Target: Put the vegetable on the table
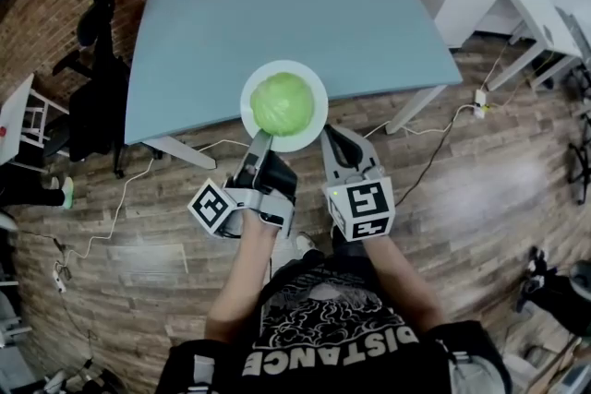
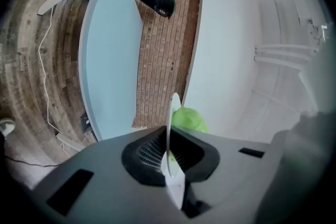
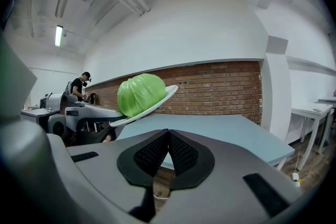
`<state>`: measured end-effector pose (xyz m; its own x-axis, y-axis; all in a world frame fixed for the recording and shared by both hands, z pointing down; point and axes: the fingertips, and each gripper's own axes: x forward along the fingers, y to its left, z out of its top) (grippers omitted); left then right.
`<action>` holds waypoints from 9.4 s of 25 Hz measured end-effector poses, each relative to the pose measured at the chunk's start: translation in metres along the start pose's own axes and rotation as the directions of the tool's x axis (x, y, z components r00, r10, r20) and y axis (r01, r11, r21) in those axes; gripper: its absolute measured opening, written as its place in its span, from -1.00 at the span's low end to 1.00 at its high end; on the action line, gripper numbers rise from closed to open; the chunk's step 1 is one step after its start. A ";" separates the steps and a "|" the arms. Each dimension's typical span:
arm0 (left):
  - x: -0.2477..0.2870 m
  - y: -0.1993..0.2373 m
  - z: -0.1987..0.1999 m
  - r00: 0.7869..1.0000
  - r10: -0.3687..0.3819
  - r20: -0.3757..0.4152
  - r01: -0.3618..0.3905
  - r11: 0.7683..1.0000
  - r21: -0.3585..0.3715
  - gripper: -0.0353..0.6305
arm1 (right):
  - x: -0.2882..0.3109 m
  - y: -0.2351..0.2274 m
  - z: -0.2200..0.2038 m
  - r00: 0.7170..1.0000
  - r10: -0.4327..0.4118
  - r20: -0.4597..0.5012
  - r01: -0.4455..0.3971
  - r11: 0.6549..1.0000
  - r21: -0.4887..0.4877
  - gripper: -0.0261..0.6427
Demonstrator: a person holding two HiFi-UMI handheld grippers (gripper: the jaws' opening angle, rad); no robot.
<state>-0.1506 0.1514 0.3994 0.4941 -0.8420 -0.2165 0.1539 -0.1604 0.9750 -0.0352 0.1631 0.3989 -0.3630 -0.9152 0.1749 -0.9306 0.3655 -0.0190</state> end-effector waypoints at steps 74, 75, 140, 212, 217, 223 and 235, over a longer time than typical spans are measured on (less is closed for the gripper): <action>0.257 0.078 0.096 0.997 0.073 0.027 -0.071 0.995 -0.068 -0.86 | 0.241 -0.158 0.029 0.997 0.042 -0.066 -0.041 0.999 0.008 -0.89; 0.259 0.079 0.100 0.997 0.073 0.020 -0.072 0.995 -0.065 -0.86 | 0.245 -0.158 0.029 0.997 0.035 -0.068 -0.035 0.999 0.007 -0.89; 0.296 0.257 0.135 0.849 0.492 -0.194 -0.448 0.864 0.230 -0.83 | 0.355 -0.222 -0.028 0.976 0.010 -0.219 -0.021 0.998 -0.051 -0.89; 0.299 0.290 0.147 0.376 0.926 0.038 -0.539 0.186 0.821 -0.63 | 0.386 -0.221 -0.049 0.948 0.173 -0.268 -0.178 0.984 0.005 -0.89; 0.304 0.287 0.151 0.352 0.929 0.112 -0.438 0.058 0.897 -0.60 | 0.385 -0.222 -0.048 0.949 0.167 -0.269 -0.173 0.985 0.002 -0.89; 0.306 0.280 0.161 0.370 0.920 0.128 -0.455 0.059 0.889 -0.60 | 0.383 -0.222 -0.047 0.952 0.157 -0.264 -0.162 0.987 0.003 -0.89; 0.313 0.248 0.154 0.507 0.860 0.059 -0.371 0.156 0.916 -0.61 | 0.375 -0.209 -0.039 0.961 0.135 -0.242 -0.136 0.991 0.012 -0.89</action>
<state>-0.0893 -0.2310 0.5816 0.3328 -0.5949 0.7317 -0.9425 -0.1846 0.2785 0.0249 -0.2501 0.5065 -0.4632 -0.7890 0.4036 -0.8731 0.4845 -0.0547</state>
